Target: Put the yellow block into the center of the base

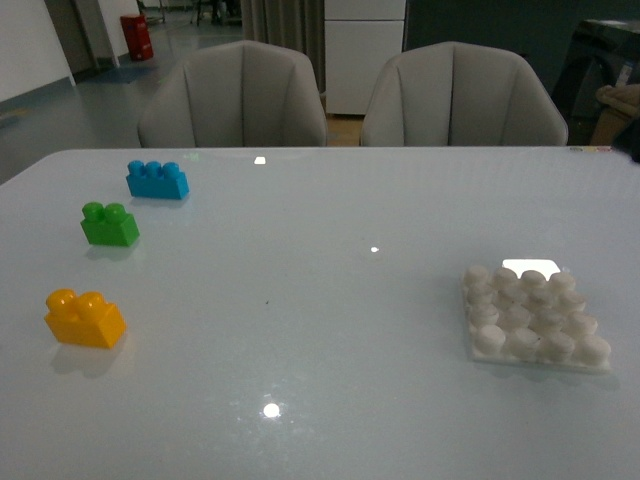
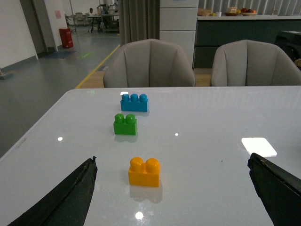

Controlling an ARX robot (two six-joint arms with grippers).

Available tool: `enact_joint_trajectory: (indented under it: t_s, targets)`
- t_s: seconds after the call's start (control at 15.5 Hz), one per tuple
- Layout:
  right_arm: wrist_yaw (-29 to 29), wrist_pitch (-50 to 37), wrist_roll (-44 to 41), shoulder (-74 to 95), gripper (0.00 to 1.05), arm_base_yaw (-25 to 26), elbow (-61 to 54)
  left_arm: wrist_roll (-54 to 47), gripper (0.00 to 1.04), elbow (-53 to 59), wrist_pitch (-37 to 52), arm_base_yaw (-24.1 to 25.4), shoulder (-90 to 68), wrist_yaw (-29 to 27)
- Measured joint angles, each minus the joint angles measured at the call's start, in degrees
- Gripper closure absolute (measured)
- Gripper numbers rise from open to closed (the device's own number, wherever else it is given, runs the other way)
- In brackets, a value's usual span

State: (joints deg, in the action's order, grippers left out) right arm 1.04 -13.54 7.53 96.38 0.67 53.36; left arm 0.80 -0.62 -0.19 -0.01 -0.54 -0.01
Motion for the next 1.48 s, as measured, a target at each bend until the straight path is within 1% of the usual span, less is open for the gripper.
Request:
enact_joint_trajectory:
  t_s: [0.13,0.19,0.45,1.03,1.16,1.35,1.48]
  targets:
    - [-0.7,5.2,0.9,9.1,0.06,0.0,4.3,0.0,0.07,0.0,0.0,0.0,0.0,0.0]
    - [-1.0,6.3,1.2,12.2,0.06,0.0,5.3,0.0,0.07,0.0,0.0,0.0,0.0,0.0]
    - [-1.4,8.1,1.6,21.0,0.06,0.2,8.0,0.0,0.07,0.0,0.0,0.0,0.0,0.0]
    - [4.7,9.0,5.6,27.1,0.06,0.1,11.2,0.0,0.07,0.0,0.0,0.0,0.0,0.0]
    - [5.3,8.6,5.7,27.4,0.06,0.0,11.2,0.0,0.07,0.0,0.0,0.0,0.0,0.0]
    - [5.3,7.6,5.8,27.9,0.06,-1.1,11.2,0.0,0.07,0.0,0.0,0.0,0.0,0.0]
    - [5.4,6.8,6.0,28.2,0.06,-3.4,11.3,0.0,0.07,0.0,0.0,0.0,0.0,0.0]
